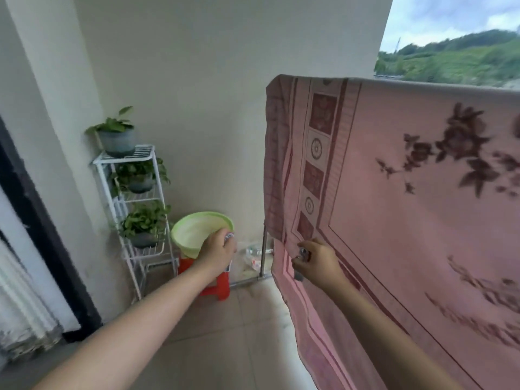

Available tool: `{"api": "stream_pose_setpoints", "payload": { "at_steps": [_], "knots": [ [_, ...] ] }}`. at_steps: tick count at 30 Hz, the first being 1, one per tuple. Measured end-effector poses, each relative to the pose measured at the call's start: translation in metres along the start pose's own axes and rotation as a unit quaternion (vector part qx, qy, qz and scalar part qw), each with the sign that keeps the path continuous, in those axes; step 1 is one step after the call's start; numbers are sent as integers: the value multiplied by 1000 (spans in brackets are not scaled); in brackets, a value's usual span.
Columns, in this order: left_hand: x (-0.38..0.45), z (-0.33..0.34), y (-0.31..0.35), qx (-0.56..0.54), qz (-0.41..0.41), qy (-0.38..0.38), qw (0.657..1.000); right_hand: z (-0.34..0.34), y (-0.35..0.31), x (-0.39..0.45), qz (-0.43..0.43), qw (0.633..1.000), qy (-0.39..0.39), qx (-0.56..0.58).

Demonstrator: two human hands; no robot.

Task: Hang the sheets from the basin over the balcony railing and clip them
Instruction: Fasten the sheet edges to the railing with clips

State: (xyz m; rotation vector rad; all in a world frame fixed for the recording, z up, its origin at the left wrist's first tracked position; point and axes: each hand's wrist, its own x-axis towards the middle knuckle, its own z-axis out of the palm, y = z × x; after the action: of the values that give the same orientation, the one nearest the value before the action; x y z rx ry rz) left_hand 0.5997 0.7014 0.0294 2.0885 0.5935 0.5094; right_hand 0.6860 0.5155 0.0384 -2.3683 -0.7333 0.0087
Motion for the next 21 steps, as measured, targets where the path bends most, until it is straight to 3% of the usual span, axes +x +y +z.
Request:
{"api": "stream_pose_setpoints", "payload": {
  "at_steps": [8, 15, 21],
  "knots": [
    [259, 25, 6, -138, -4, 8, 990, 42, 22, 248, -6, 999, 48, 0],
    [474, 24, 12, 7, 59, -4, 998, 49, 14, 449, -11, 993, 112, 25],
    [651, 31, -2, 44, 101, -76, 991, 82, 9, 591, -23, 985, 141, -92]
  ]
}}
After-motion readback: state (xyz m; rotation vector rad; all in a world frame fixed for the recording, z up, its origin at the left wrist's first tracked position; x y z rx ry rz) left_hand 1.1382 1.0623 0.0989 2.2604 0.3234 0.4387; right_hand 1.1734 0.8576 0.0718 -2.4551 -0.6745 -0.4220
